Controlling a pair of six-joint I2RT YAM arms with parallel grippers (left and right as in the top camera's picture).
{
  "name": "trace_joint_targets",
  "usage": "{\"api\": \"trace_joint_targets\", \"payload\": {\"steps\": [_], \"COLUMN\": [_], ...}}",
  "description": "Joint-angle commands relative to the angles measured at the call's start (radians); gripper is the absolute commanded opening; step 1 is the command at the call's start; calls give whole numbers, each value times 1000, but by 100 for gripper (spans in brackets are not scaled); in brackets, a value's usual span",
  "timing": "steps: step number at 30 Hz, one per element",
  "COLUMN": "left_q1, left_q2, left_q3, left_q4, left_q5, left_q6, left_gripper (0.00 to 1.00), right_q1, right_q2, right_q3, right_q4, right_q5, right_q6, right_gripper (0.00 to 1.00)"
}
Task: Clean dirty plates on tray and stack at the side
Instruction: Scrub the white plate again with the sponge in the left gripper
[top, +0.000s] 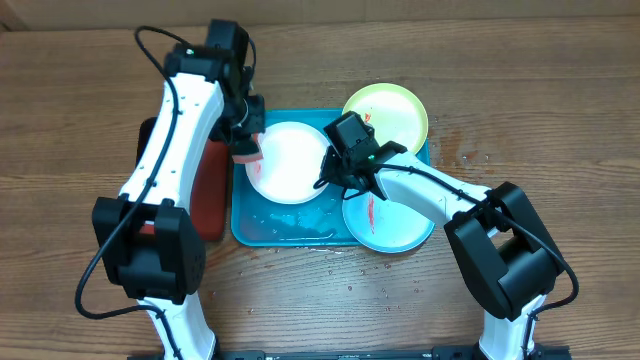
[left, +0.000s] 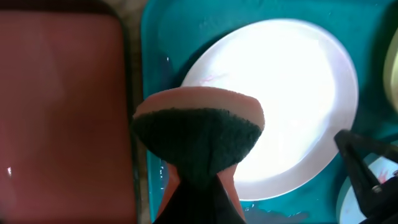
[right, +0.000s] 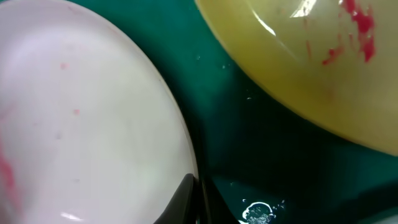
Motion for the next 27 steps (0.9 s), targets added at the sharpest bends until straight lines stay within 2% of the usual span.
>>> {"api": "trace_joint_targets", "payload": {"steps": [1,4,6,9,11,14,15,23,27], "left_q1": [-18,-31,-34,-36,-36,-36,-36,-38,-49], "left_q2": [-2,-2,-2,-2,-1,-1,-1,0,0], "left_q3": [-19,-28,-28,-28,-28,-28,-28,-47,-119], "left_q4": [11,29,41,56,64,78,82,131,185], "left_q5": [5,-16,-16,-16,-16,-22,-29,-34,-34], "left_q6": [-12,-11,-11,-12,-11,-4,-3,0,0], "left_gripper": [4,4,4,4,4,4,4,4,4], "right_q1": [5,5,5,3,2,2,2,3,3], "right_q2": [36,36,36,36,36,36,36,36,36], "right_q3": [-3,-3,-3,-3,-3,-3,-3,-3,-3], "right_q4": [-13,-13,-13,-11,-3,2,2,1,0], "right_q5": [26,25,25,25,29,48,49,47,48], "right_q6": [29,-5,-30,-31,-31,-32,-32,-51,-52], "right_gripper": [6,22,26,27,25,6,4,4,4]}}
